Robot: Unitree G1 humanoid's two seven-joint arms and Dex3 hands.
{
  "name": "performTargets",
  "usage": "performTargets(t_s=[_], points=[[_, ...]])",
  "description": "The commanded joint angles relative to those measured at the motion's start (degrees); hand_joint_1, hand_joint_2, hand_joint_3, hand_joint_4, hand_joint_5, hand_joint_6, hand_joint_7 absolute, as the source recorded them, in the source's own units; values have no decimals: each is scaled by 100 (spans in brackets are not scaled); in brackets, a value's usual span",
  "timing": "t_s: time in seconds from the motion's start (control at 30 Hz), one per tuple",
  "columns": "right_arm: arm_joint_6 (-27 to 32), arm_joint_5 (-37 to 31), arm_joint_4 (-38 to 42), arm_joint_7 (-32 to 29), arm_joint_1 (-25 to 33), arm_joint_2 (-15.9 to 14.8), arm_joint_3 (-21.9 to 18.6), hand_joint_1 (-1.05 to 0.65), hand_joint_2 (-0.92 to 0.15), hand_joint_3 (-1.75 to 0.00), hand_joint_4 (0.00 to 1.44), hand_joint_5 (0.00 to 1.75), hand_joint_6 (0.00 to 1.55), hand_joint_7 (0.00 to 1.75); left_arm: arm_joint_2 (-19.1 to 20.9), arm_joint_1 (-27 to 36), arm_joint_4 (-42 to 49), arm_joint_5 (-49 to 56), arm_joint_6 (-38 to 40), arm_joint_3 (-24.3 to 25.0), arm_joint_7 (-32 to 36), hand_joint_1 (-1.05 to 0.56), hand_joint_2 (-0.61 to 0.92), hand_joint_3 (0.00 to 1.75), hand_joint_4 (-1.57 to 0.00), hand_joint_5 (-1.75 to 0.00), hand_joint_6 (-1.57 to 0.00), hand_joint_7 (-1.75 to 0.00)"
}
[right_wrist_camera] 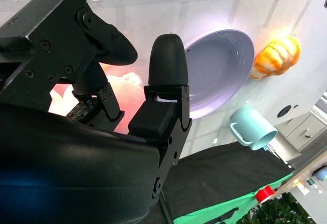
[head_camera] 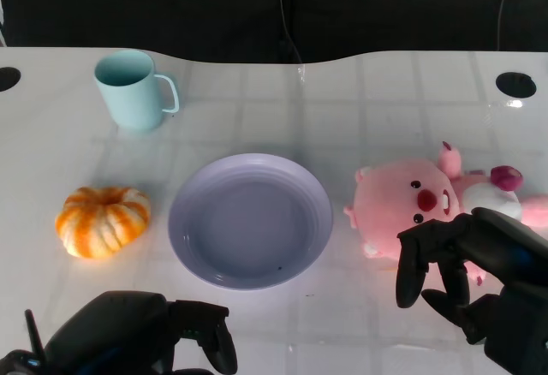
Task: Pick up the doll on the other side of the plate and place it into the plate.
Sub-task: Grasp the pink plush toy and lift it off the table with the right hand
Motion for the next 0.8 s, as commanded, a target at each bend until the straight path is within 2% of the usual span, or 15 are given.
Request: performTargets(t_s=[0.03, 0.07, 0.1, 0.17, 0.2, 0.27, 0.37, 0.47, 0.63, 0.7, 0.8], points=[[77, 63, -119, -118, -12, 21, -83, 4, -35, -119, 84, 151, 86, 98, 101, -5, -25, -20, 3, 39, -52, -36, 92, 42, -65, -145, -69, -96], [141, 31, -187, -147, -2, 33, -97, 3, -37, -111, 82, 136, 85, 87, 109, -6, -20, -15, -15, 40, -45, -36, 92, 43, -66, -145, -69, -96], [205, -21, -279, -202, 10, 47, -123, 3, -39, -106, 82, 129, 86, 79, 112, -1, -24, -13, -2, 42, -52, -37, 92, 43, -66, -145, -69, -96], [275, -107, -414, -311, 28, 66, -155, 1, -42, -93, 75, 107, 80, 59, 117, 3, -33, -8, 24, 45, -65, -37, 92, 43, -66, -145, -69, -96], [235, -147, -455, -392, 34, 64, -183, 1, -42, -91, 75, 102, 79, 54, 115, 5, -33, -13, 25, 46, -63, -37, 92, 43, -66, -145, -69, -96], [153, -182, -504, -513, 37, 39, -242, -3, -46, -79, 62, 90, 67, 39, 119, 5, -5, -28, -29, 48, -37, -37, 92, 43, -65, -145, -69, -96], [-74, -219, -460, -718, 34, 7, -338, -11, -64, -42, 43, 82, 56, 21, 118, 13, -11, -37, -22, 53, -41, -36, 92, 43, -66, -145, -70, -96], [-196, -383, -465, -909, 29, -17, -417, -23, -76, -17, 26, 76, 43, 10, 115, 23, -10, -59, -30, 59, -42, -36, 92, 43, -66, -146, -70, -97], [33, -941, -600, -1104, 20, -71, -458, -44, -82, -4, 9, 74, 28, 1, 128, 38, -7, -16, -65, 54, -16, -37, 92, 43, -65, -143, -70, -97], [316, -1371, -706, -1174, 11, -69, -444, -53, -82, -2, 3, 71, 25, 0, 119, 49, -3, -23, -67, 58, -8, -36, 92, 42, -66, -144, -70, -97], [931, -2091, -908, -929, -45, -158, -348, -60, -83, -1, 0, 61, 17, 0, 119, 62, 7, -5, -106, 63, 19, -35, 92, 41, -66, -144, -69, -97]])
